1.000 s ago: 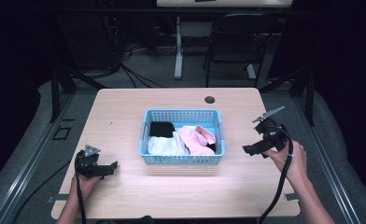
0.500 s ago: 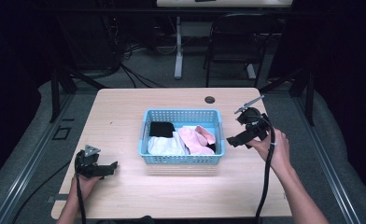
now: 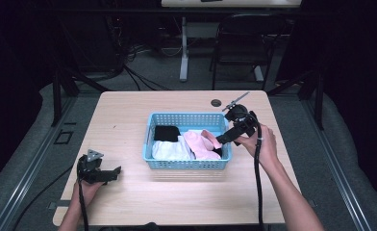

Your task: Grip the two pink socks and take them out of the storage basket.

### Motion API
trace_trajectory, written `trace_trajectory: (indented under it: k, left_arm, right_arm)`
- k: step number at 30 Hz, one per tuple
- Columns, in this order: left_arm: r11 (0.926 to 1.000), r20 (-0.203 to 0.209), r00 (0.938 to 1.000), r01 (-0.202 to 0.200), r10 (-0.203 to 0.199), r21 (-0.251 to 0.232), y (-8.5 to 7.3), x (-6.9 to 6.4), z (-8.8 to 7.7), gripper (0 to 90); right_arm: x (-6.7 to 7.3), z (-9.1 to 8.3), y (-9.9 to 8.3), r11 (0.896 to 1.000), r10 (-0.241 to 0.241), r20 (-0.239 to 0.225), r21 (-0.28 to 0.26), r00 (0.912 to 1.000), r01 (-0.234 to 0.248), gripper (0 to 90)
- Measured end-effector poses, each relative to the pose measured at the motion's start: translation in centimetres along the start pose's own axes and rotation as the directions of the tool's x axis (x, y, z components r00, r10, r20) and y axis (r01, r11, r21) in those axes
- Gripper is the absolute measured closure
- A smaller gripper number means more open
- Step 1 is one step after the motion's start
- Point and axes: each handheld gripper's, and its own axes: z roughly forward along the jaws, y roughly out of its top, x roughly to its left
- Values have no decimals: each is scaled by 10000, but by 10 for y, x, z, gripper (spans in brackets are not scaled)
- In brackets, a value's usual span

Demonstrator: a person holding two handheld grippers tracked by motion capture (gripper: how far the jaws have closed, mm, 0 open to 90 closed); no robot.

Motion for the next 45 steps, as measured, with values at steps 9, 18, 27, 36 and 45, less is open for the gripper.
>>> trace_trajectory:
  k: [9, 18, 27, 36, 45]
  left_arm:
    - [10000, 3, 10000, 1, -1, 1, 0, 0, 0, 7]
    - [10000, 4, 10000, -1, 1, 1, 0, 0, 0, 7]
    - [10000, 5, 10000, -4, 4, 3, 0, 0, 0, 7]
    - [10000, 7, 10000, 0, 0, 0, 0, 0, 0, 7]
    - [10000, 11, 10000, -2, 2, 1, 0, 0, 0, 7]
  right_arm:
    - [10, 36, 24, 9994, -131, -513, 321, 9986, 148, 0]
    - [14, 61, 33, 9978, -111, -721, 648, 9973, 158, 0]
    - [9, 85, 34, 9961, 299, -588, 847, 9978, -249, 97]
    - [12, 99, 36, 9933, 370, -106, 1102, 9993, -356, 175]
    - [9, 115, 34, 9805, 558, 330, 1867, 9979, -610, 555]
